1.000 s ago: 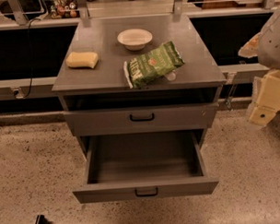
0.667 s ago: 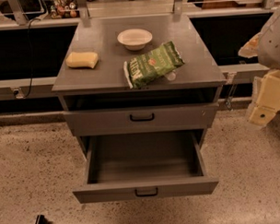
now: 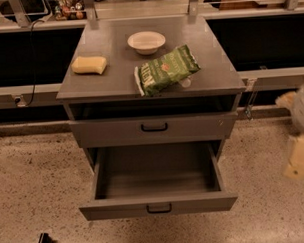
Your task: Close middle drawer
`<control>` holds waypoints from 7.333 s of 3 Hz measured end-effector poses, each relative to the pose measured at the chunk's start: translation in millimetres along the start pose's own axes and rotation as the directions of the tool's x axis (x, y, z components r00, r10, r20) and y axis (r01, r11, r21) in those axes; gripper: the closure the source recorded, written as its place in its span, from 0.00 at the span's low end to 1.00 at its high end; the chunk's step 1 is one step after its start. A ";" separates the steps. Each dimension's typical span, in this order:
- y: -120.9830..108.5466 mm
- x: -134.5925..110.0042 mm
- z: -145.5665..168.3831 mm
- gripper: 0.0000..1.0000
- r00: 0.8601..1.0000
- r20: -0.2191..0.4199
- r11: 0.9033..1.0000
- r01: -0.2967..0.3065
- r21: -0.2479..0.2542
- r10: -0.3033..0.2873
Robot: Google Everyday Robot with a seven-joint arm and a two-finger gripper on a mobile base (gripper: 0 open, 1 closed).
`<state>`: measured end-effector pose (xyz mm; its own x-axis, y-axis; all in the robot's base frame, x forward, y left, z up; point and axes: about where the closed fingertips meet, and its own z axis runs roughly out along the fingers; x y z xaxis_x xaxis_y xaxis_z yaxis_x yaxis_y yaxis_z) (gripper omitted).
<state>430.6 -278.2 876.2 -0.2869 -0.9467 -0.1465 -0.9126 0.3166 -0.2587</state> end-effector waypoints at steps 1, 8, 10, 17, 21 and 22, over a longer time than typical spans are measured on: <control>22.6 44.5 22.1 0.00 1.000 -0.019 1.000 -0.011 0.013 0.011; 134.0 -5.0 280.7 0.00 0.946 0.324 0.951 0.073 -0.301 0.030; 155.3 -13.0 306.9 0.15 0.936 0.350 0.925 0.165 -0.343 -0.037; 149.0 -19.9 503.0 1.00 0.912 0.407 0.980 0.041 -0.193 0.042; 68.1 -56.4 487.8 1.00 0.816 0.566 0.993 0.102 0.056 -0.115; 53.1 -66.6 485.7 1.00 0.791 0.592 0.987 0.113 0.112 -0.158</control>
Offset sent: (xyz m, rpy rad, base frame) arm -0.0150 -0.0302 -0.0447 0.0270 0.0650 0.0130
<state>542.7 -169.4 408.6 0.0900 -0.7633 -0.6397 -0.9007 0.2118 -0.3794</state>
